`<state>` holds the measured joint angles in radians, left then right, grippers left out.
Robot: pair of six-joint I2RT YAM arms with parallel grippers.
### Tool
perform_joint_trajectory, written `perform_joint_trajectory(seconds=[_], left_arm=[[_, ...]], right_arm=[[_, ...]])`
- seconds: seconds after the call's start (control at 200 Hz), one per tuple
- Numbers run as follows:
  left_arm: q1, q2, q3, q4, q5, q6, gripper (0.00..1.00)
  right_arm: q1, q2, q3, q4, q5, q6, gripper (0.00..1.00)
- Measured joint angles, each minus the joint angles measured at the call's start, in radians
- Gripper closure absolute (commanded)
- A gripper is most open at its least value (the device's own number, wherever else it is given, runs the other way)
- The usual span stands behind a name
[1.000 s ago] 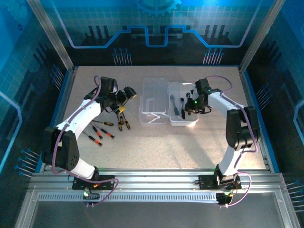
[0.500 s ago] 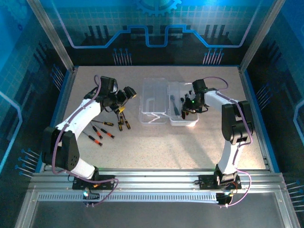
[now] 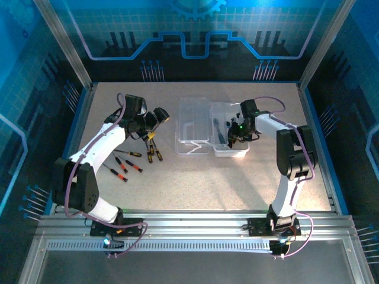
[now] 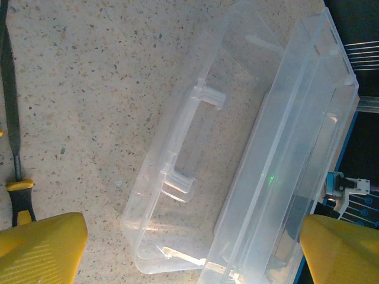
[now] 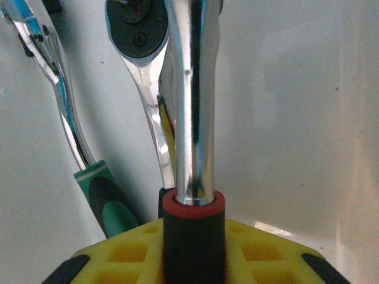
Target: Pack the tool kit
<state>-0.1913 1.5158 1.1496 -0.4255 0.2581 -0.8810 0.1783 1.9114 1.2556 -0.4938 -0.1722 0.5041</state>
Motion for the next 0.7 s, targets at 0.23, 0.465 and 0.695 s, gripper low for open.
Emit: perform_joint_trajectory(seconds=[0.23,0.465,0.695], left_arm=[[0.0,-0.018,0.0,-0.014,-0.003,0.0,0.07],[0.0,-0.036,0.0,-0.017,-0.008,0.0,0.07],[0.0,-0.039,0.0,-0.019,-0.01,0.001,0.1]], right_arm=[[-0.003,-0.023,0.0,0.001,-0.003,0.006,0.67],[-0.006,-0.128,-0.006,0.004,0.021,0.043,0.69],[-0.008,-0.246,-0.055,0.004,0.096,0.077,0.8]])
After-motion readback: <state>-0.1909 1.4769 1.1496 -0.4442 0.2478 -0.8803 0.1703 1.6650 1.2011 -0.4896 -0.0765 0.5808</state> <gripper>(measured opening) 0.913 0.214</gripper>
